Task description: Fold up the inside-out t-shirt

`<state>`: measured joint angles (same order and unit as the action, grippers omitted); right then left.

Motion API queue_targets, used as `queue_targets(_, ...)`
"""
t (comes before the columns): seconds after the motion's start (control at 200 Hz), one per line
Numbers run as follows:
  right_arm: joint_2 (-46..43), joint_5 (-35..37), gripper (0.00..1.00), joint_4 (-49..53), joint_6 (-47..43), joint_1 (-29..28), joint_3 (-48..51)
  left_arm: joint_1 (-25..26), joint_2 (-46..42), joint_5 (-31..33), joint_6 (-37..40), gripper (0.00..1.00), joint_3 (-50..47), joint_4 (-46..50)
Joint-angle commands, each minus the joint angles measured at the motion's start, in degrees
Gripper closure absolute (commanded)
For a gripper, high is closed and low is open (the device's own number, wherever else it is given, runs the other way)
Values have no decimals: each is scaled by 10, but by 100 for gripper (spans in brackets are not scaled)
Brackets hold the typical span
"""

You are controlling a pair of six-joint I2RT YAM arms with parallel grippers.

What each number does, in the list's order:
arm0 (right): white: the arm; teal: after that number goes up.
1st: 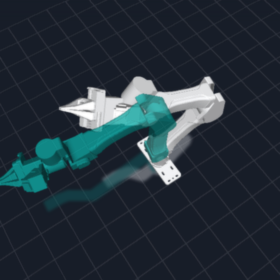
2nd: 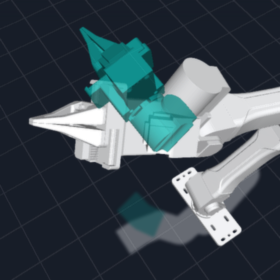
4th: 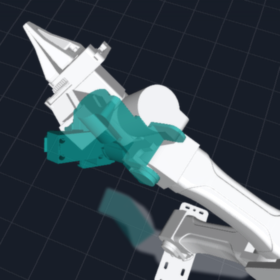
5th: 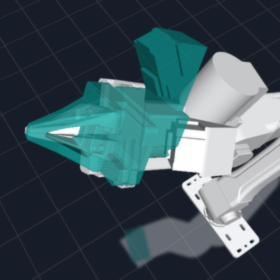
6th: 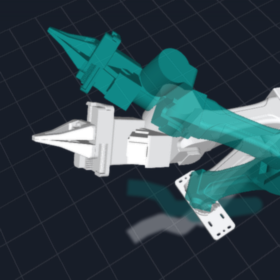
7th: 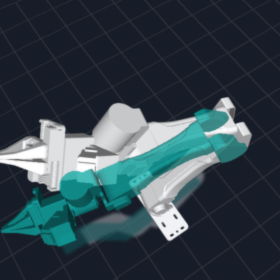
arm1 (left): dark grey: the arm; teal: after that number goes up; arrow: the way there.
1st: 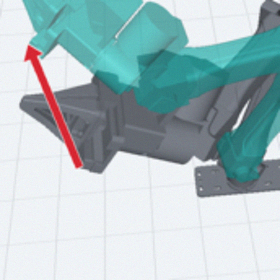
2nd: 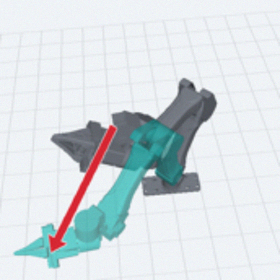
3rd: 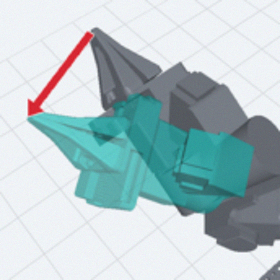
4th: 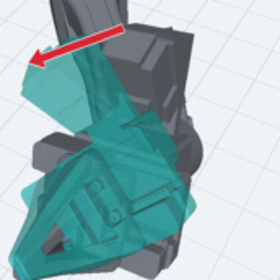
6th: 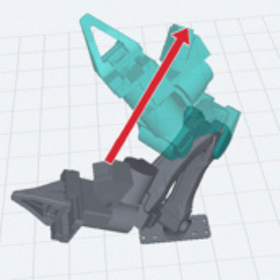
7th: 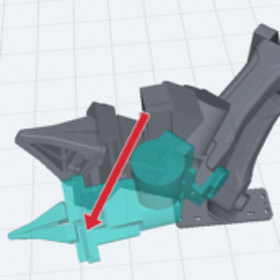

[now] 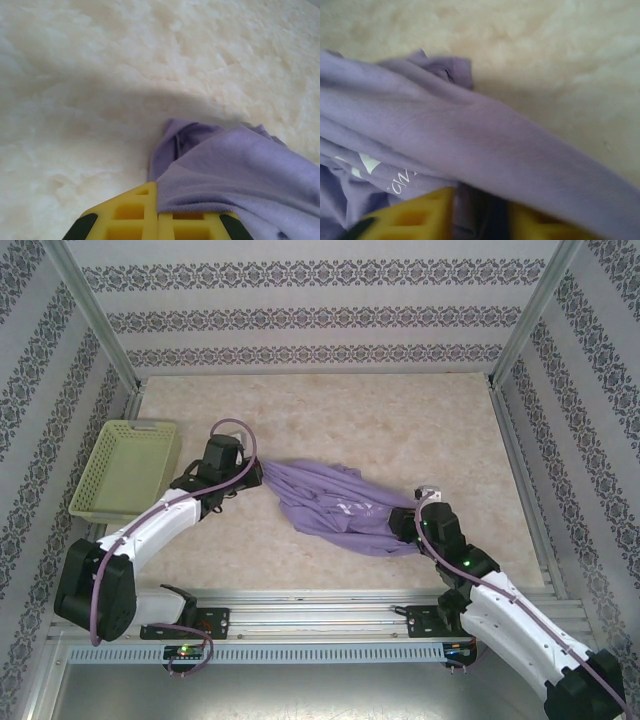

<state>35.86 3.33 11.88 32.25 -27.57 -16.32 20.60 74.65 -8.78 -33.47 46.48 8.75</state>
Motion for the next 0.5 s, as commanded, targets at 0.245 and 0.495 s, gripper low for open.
queue_targets(0.245,85,138,32,102,-64,-175,-171,49,1,-46,18,100,7,-2)
queue_targets(0.495,172,124,32,75,-96,-231,-194,49,7,-39,17,100,35,16)
